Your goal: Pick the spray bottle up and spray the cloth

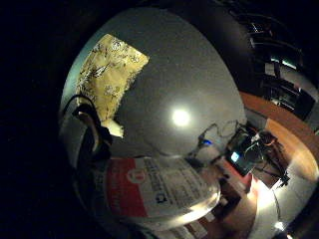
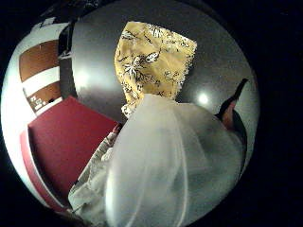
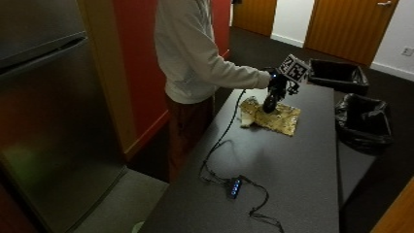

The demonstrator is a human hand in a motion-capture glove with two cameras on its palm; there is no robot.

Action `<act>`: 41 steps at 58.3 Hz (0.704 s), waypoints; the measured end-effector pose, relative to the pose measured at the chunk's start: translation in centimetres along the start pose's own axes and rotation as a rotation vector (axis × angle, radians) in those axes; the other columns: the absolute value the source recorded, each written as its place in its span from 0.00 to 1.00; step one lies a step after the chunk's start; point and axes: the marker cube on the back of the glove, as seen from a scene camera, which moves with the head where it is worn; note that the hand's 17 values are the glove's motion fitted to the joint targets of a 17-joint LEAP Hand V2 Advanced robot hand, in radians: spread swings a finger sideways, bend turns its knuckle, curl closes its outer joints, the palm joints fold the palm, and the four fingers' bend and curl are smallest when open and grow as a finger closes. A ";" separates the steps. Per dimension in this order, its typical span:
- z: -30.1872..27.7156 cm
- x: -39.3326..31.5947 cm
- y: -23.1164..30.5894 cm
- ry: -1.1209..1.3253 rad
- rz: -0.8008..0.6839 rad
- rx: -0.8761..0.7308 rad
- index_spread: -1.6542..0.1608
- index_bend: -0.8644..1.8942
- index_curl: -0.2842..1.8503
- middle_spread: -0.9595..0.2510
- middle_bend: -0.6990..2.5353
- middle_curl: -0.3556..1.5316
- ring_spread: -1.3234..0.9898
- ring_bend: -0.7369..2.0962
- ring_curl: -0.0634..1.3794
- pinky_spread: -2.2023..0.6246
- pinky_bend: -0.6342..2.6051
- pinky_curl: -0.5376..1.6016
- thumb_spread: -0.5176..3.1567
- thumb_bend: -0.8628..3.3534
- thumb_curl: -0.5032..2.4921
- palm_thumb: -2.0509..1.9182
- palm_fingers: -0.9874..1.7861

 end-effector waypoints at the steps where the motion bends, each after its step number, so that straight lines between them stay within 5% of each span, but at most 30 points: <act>1: 0.0 0.7 0.3 0.045 0.003 -0.035 0.82 0.46 0.38 0.67 0.39 0.45 0.49 0.47 0.35 0.70 0.30 0.43 0.20 0.20 0.43 0.75 0.86; 41: 0.2 1.5 1.6 0.061 0.021 -0.051 0.82 0.46 0.38 0.67 0.39 0.45 0.49 0.47 0.35 0.70 0.31 0.43 0.20 0.20 0.44 0.75 0.86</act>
